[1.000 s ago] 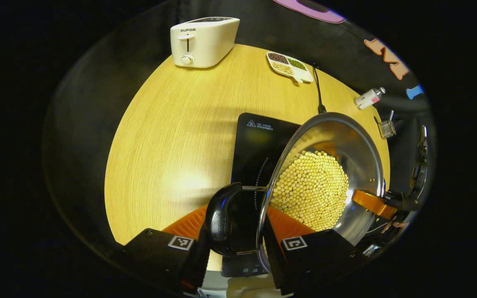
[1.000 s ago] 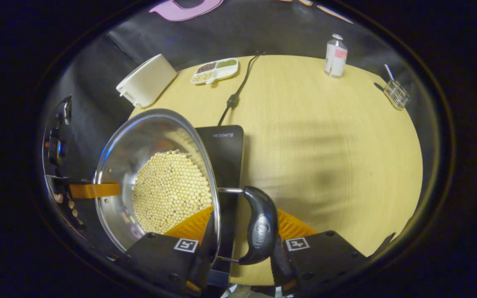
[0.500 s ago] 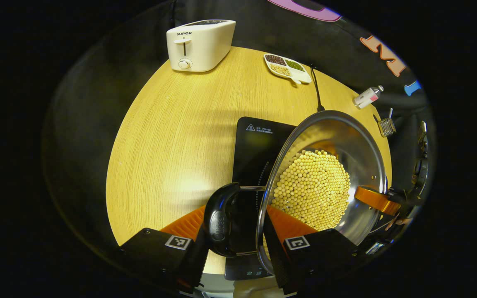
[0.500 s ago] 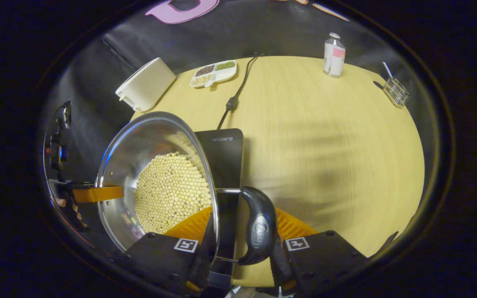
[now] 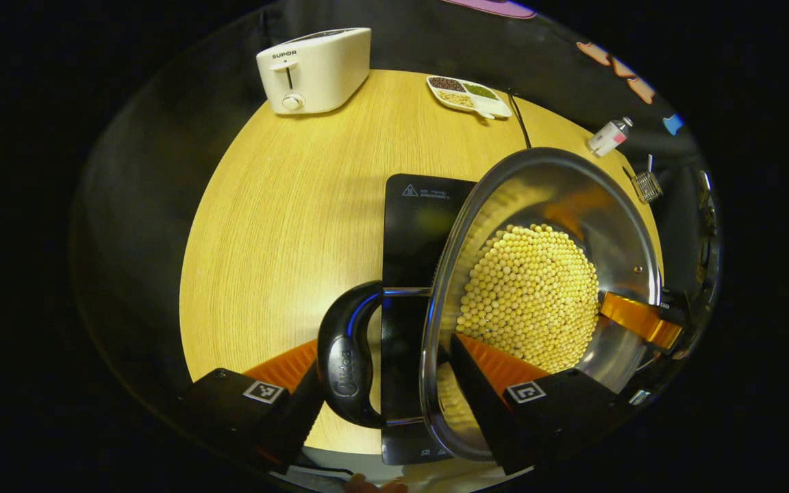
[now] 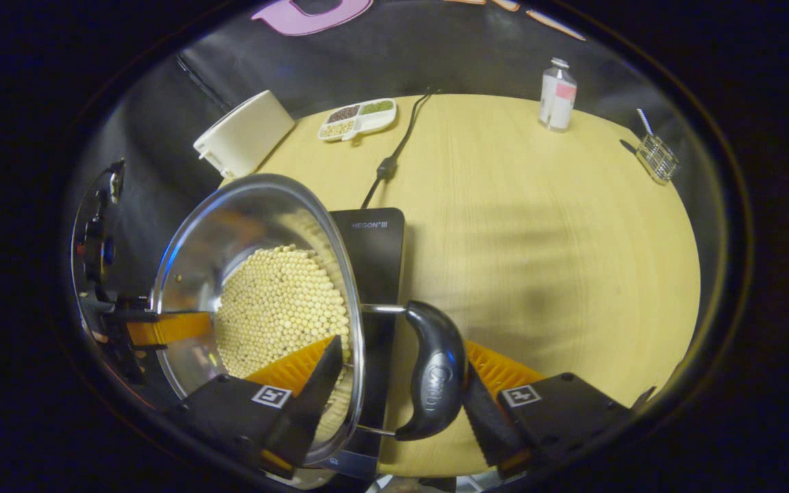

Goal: First push the handle of the pot to place it horizontally, then grasp the pot with both hands and set it on the induction cooktop.

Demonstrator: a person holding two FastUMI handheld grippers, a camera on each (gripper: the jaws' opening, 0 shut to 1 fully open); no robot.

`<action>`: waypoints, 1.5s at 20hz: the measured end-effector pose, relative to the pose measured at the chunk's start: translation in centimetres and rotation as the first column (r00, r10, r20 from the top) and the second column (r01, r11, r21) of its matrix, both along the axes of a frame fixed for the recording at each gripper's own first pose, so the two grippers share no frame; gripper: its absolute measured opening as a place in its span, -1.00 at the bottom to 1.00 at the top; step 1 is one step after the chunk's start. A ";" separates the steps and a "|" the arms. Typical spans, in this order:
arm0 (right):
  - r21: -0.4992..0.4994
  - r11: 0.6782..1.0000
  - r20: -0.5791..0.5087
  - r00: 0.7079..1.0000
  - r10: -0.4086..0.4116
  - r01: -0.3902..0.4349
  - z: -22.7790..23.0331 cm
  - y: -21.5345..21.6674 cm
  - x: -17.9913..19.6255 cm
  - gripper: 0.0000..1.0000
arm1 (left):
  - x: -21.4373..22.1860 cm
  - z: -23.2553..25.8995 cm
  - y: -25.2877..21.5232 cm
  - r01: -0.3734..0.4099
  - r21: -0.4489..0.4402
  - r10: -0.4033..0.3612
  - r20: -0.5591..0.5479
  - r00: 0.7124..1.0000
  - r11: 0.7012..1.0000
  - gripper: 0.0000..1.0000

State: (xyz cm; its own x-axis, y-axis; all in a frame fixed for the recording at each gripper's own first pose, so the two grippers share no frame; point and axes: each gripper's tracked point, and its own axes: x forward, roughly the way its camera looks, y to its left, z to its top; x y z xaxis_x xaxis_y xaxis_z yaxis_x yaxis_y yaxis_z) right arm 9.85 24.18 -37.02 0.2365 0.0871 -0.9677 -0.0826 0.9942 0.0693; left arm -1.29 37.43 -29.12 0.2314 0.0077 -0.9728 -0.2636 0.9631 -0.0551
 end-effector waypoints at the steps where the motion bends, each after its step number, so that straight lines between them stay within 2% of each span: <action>1: -0.003 1.000 0.001 1.000 -0.008 0.008 0.1 -0.3 0.2 0.97 | 0.2 0.1 0.3 -0.003 0.009 0.003 0.003 1.000 1.000 1.00; 2: 0.001 1.000 -0.001 1.000 -0.016 0.016 0.2 -0.5 0.3 0.90 | 0.5 0.1 0.4 0.004 0.018 -0.004 0.011 1.000 1.000 1.00; 4: 0.011 1.000 -0.004 1.000 -0.024 0.024 0.3 -0.6 0.3 0.98 | 0.6 0.2 0.4 0.018 0.032 -0.018 0.007 1.000 0.999 1.00; 6: 0.025 1.000 -0.006 1.000 -0.018 0.018 0.5 0.0 0.3 0.90 | 1.0 0.4 0.4 0.021 0.042 -0.022 0.013 1.000 0.999 1.00; 10: 0.047 0.999 0.000 1.000 -0.007 0.007 1.0 0.6 0.2 0.90 | 1.7 1.3 0.4 0.044 0.071 -0.047 0.044 0.998 0.997 0.97; 11: 0.050 0.999 0.011 1.000 -0.007 0.006 1.3 0.5 0.4 0.98 | 1.9 1.7 0.4 0.046 0.084 -0.051 0.056 0.997 0.995 0.97; 12: 0.052 0.999 0.027 1.000 -0.008 0.007 1.7 0.5 0.6 0.89 | 2.0 2.2 0.5 0.049 0.099 -0.057 0.071 0.996 0.994 0.97; 15: 0.055 0.998 0.075 0.997 -0.019 0.015 3.4 0.0 1.0 0.90 | 2.4 4.1 0.8 0.061 0.160 -0.080 0.118 0.990 0.985 0.97; 16: 0.057 0.998 0.092 0.996 -0.022 0.016 4.0 0.0 1.1 0.97 | 2.4 4.8 0.7 0.062 0.174 -0.085 0.134 0.987 0.983 0.97; 17: 0.058 0.998 0.110 0.994 -0.022 0.016 4.6 -0.2 1.3 0.89 | 2.8 5.6 0.7 0.058 0.191 -0.090 0.163 0.982 0.980 0.97; 20: 0.061 0.998 0.176 0.984 -0.008 -0.003 7.1 -0.1 1.6 0.89 | 3.2 8.4 0.8 0.059 0.270 -0.125 0.235 0.964 0.961 0.97; 21: 0.062 0.998 0.202 0.979 0.006 -0.019 8.2 0.0 1.8 0.97 | 3.2 9.4 1.0 0.062 0.306 -0.145 0.255 0.956 0.950 0.98; 22: 0.056 0.998 0.226 0.974 0.023 -0.037 9.2 -0.1 1.8 0.89 | 3.1 10.3 1.0 0.064 0.337 -0.160 0.267 0.950 0.939 0.99; 23: 0.056 0.997 0.253 0.967 0.039 -0.055 10.3 0.0 1.8 0.89 | 3.1 11.3 1.2 0.060 0.368 -0.174 0.286 0.942 0.928 0.99; 26: 0.132 0.986 0.347 0.937 0.050 -0.102 14.9 1.7 1.7 0.90 | 3.4 15.5 0.4 0.020 0.431 -0.210 0.399 0.893 0.902 0.98; 28: 0.180 0.973 0.435 0.899 0.052 -0.144 18.4 2.8 1.8 0.89 | 3.7 18.4 -1.8 -0.019 0.409 -0.212 0.513 0.832 0.912 0.97; 30: 0.167 0.966 0.543 0.836 0.077 -0.197 21.3 2.8 1.8 0.87 | 3.5 21.7 -4.0 -0.084 0.366 -0.188 0.645 0.741 0.927 0.97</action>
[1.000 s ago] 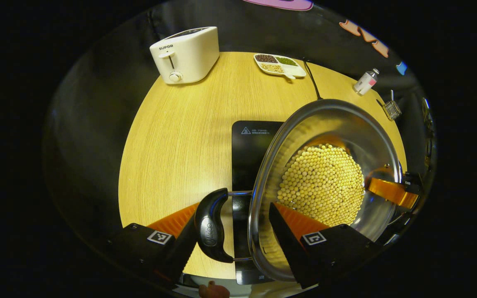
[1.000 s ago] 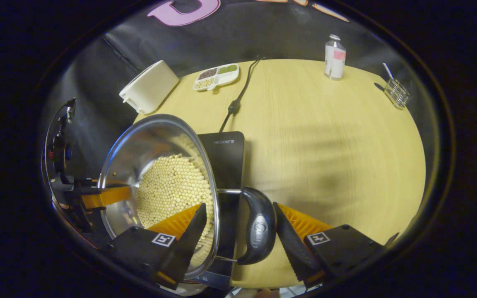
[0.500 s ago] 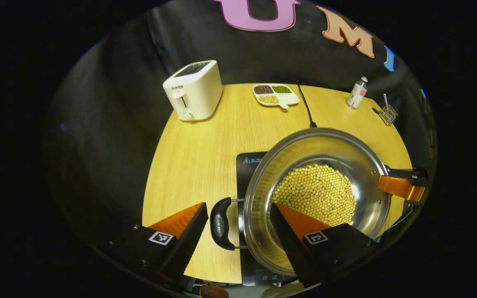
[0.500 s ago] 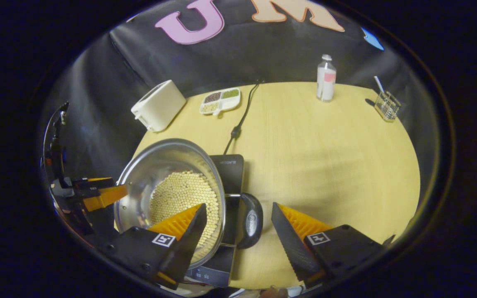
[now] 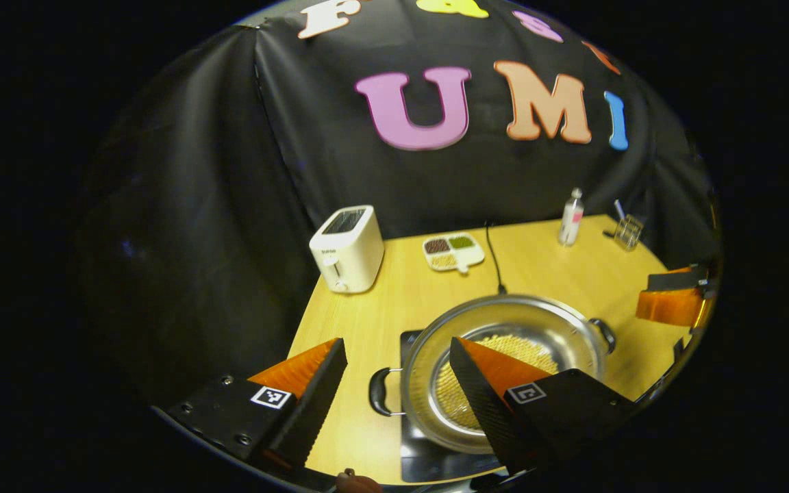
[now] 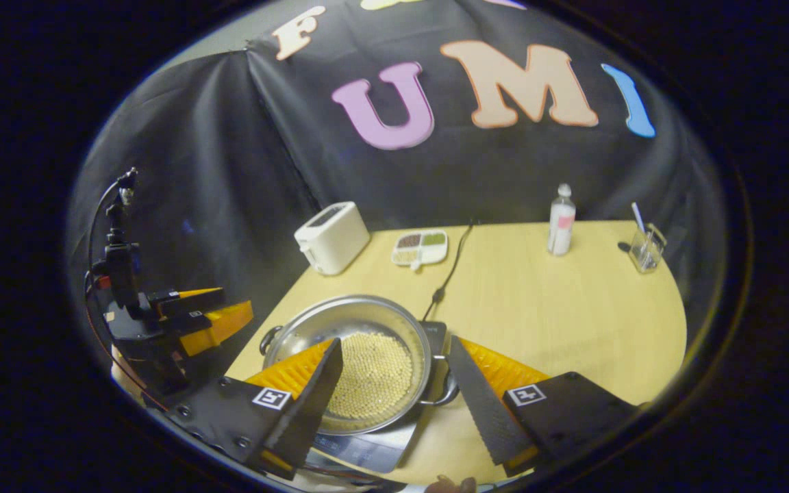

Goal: First push the handle of the pot to place it horizontally, then grasp the pot with both hands and set it on the induction cooktop.

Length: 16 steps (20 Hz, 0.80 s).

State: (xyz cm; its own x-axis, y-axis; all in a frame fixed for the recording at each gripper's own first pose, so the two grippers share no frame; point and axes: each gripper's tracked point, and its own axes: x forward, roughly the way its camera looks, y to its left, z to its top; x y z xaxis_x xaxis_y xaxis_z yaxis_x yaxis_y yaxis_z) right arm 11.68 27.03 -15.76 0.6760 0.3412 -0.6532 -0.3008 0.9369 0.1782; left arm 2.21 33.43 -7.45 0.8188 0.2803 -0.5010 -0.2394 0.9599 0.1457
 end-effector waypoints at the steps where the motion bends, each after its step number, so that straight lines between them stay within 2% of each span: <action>1: 0.001 1.000 0.079 0.997 0.022 -0.023 1.6 0.2 0.1 0.97 | -0.2 1.8 -0.9 -0.003 -0.022 0.005 0.095 0.995 1.000 0.97; 2: 0.005 0.999 0.160 0.986 0.038 -0.039 3.6 0.3 0.0 0.87 | -0.4 3.7 -1.8 0.005 -0.035 0.002 0.185 0.983 0.999 1.00; 3: 0.014 0.999 0.237 0.970 0.046 -0.051 5.4 0.7 -0.1 0.87 | -0.7 5.8 -2.5 0.007 -0.033 0.002 0.266 0.964 0.999 0.97; 4: 0.012 0.998 0.301 0.952 0.052 -0.058 6.9 0.9 -0.3 0.96 | -1.2 7.4 -3.4 0.007 -0.025 0.002 0.347 0.938 1.000 0.96; 5: 0.013 0.998 0.350 0.935 0.059 -0.068 8.1 1.2 -0.7 0.86 | -1.7 8.7 -4.4 0.009 -0.018 -0.001 0.417 0.909 1.000 0.95; 7: 0.024 0.995 0.388 0.918 0.080 -0.097 9.2 1.8 -2.2 0.87 | -2.7 10.2 -6.0 0.027 0.041 -0.043 0.467 0.883 0.999 0.87; 9: 0.072 0.989 0.387 0.918 0.089 -0.126 9.6 2.8 -3.7 0.87 | -4.0 11.5 -7.7 0.043 0.109 -0.092 0.492 0.866 0.993 0.87; 11: 0.115 0.988 0.392 0.919 0.052 -0.105 10.0 2.1 -4.4 0.89 | -4.5 11.5 -10.2 0.076 0.114 -0.123 0.504 0.855 0.991 0.89; 12: 0.130 0.987 0.396 0.918 0.033 -0.091 10.1 1.5 -4.3 0.97 | -5.1 11.4 -10.7 0.080 0.101 -0.120 0.507 0.854 0.992 0.90; 13: 0.132 0.988 0.397 0.918 0.017 -0.075 10.2 1.0 -4.2 0.97 | -5.5 11.2 -10.8 0.076 0.083 -0.108 0.506 0.856 0.994 0.94; 14: 0.135 0.989 0.397 0.918 0.004 -0.063 10.3 0.4 -4.4 0.87 | -6.0 11.1 -10.7 0.064 0.068 -0.090 0.507 0.857 0.996 0.94; 16: 0.146 0.988 0.385 0.923 -0.009 -0.052 10.5 -0.2 -5.1 0.89 | -6.5 11.1 -10.5 0.037 0.059 -0.062 0.511 0.857 0.998 1.00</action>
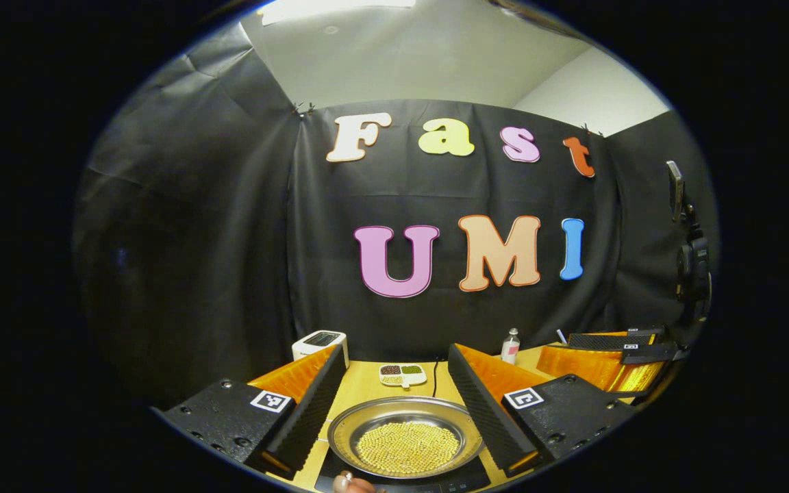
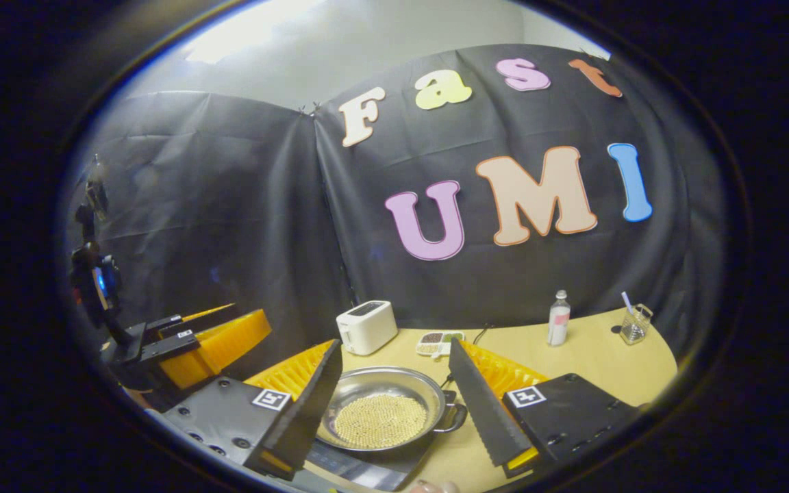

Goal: First push the handle of the pot to place it horizontally, then grasp the pot with both hands and set it on the induction cooktop.

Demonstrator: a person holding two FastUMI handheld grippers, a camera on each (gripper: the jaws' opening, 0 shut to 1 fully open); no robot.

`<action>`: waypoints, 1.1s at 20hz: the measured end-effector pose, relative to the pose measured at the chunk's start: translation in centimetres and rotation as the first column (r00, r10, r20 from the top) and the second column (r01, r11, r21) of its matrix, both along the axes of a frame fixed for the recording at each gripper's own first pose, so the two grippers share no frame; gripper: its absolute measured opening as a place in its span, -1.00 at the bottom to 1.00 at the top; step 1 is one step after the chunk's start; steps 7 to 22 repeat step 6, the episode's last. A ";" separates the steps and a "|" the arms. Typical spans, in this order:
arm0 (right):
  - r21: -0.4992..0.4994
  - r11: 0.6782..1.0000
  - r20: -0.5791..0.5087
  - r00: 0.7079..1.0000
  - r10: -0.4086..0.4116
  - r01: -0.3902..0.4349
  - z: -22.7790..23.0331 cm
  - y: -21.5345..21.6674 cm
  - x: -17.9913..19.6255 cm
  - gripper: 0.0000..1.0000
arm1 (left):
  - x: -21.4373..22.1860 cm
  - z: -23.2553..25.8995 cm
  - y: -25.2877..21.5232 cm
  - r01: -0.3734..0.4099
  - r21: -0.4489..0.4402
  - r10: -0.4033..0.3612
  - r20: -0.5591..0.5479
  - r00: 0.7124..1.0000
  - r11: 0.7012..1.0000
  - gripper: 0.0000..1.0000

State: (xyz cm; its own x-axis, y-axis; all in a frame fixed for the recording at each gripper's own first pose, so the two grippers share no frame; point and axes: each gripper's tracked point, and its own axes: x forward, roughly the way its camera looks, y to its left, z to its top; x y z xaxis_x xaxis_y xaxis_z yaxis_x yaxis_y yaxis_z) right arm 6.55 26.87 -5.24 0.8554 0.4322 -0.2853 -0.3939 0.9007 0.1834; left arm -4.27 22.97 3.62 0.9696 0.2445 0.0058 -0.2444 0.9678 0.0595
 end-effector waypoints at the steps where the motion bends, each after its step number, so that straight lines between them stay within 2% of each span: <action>1: 0.007 1.000 -0.010 1.000 0.002 -0.002 -0.1 -0.1 -0.3 0.89 | -0.2 0.1 0.2 -0.014 0.003 0.014 0.000 1.000 1.000 0.95; 2: 0.008 1.000 -0.012 1.000 0.004 -0.004 -0.2 0.0 -0.3 0.96 | -0.2 0.1 0.1 -0.015 0.005 0.015 0.007 1.000 1.000 0.99; 4: -0.014 1.000 -0.009 1.000 0.006 -0.006 -0.4 -0.3 -0.3 0.87 | -0.1 0.0 -0.3 -0.010 0.008 0.009 0.011 1.000 1.000 0.93; 22: -0.034 0.999 0.004 1.000 -0.001 0.001 -0.3 -0.7 -0.3 0.87 | 0.3 -0.4 -0.7 0.003 0.003 -0.003 0.004 1.000 1.000 0.93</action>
